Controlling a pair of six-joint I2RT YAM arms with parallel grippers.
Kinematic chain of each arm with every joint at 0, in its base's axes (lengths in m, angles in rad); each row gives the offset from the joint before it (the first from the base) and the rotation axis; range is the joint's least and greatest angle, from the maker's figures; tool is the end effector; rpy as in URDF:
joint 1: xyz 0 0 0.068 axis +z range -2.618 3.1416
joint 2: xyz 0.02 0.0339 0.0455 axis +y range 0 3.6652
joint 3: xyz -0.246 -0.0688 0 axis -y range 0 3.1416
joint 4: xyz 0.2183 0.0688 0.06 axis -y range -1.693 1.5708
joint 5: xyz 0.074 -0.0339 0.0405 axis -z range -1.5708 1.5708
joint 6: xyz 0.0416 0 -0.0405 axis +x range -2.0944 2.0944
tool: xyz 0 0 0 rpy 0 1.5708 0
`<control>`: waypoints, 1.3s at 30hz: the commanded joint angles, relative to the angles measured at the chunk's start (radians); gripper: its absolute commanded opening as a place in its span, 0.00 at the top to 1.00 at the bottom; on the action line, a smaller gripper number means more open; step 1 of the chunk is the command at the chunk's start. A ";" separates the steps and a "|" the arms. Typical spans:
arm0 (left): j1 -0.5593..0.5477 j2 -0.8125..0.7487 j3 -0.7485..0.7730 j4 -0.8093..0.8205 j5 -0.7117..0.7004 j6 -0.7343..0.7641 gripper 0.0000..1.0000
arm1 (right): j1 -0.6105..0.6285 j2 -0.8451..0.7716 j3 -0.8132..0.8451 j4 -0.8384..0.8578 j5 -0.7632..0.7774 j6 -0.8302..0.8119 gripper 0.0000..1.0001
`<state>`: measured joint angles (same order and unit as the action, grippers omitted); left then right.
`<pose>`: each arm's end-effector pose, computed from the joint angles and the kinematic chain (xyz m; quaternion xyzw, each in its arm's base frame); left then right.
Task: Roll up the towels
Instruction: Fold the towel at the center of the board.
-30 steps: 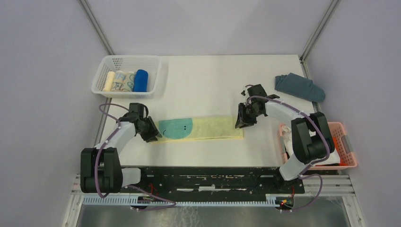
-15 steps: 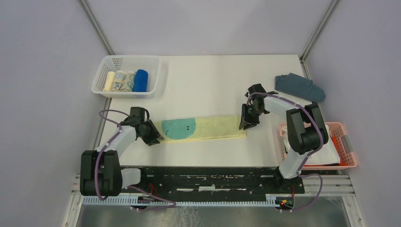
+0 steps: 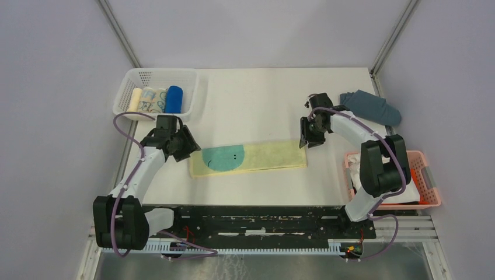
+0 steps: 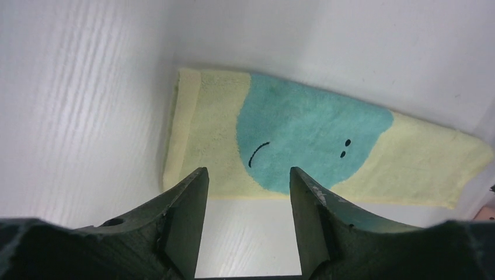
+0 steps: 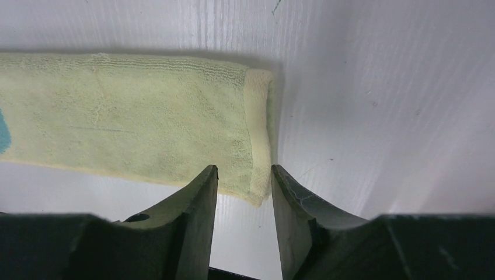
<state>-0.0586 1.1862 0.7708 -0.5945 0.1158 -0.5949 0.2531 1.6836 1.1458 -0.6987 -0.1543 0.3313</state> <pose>0.2124 -0.0173 0.2107 -0.2387 0.9293 -0.1414 0.2439 0.2924 0.0822 0.1889 0.0256 0.9829 0.1206 0.1370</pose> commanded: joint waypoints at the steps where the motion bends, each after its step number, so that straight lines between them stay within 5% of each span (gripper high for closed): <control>1: -0.001 -0.005 0.054 -0.036 -0.121 0.129 0.38 | 0.002 0.022 0.040 -0.035 0.058 -0.032 0.54; 11: 0.000 -0.006 0.033 0.060 -0.171 0.233 0.30 | 0.019 0.124 0.026 -0.030 0.054 -0.026 0.55; 20: 0.016 -0.052 0.020 0.103 -0.235 0.262 0.06 | 0.039 0.208 -0.010 -0.061 0.062 -0.002 0.56; 30: 0.022 -0.081 0.004 0.121 -0.177 0.254 0.00 | 0.047 0.265 0.051 -0.136 0.152 0.003 0.86; 39: 0.022 -0.082 -0.016 0.143 -0.048 0.241 0.01 | 0.000 0.251 0.206 -0.228 0.482 -0.038 1.00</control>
<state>-0.0406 1.1225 0.7628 -0.5087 -0.0257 -0.3752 0.2939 1.9144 1.2774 -0.8898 0.0624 0.3275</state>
